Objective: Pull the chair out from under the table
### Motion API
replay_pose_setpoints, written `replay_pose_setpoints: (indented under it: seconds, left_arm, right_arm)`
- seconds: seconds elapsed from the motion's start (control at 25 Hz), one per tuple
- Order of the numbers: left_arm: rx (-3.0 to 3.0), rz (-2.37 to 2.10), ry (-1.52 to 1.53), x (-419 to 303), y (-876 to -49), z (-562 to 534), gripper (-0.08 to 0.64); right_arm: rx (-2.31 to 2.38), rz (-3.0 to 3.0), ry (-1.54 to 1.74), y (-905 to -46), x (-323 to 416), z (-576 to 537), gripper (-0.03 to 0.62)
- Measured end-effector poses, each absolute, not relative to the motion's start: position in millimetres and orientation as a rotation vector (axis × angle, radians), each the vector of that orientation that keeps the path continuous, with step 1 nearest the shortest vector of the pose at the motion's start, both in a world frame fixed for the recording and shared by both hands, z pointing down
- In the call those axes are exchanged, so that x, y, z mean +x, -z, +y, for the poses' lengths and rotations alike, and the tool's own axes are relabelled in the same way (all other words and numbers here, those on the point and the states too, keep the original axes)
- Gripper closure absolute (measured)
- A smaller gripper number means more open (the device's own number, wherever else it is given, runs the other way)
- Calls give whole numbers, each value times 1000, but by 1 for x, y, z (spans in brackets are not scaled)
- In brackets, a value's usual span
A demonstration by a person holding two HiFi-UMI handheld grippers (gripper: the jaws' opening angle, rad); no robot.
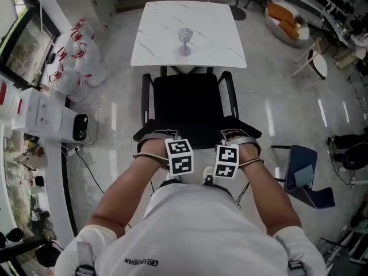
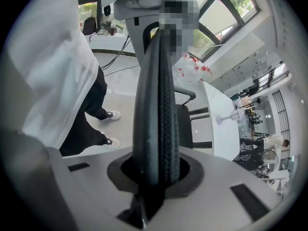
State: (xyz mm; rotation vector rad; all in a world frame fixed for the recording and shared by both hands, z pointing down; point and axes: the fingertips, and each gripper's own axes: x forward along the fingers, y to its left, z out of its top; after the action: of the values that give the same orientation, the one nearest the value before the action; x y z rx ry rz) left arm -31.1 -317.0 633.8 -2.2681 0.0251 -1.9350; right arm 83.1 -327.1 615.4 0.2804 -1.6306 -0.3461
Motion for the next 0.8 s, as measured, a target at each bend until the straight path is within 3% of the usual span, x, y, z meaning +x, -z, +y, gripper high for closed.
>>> replay_pose_setpoints:
  seconds: [0.8]
  left_arm:
    - [-2201, 62, 1870, -28, -632, -316, 502]
  right_arm:
    - [312, -1636, 340, -611, 83, -320, 526]
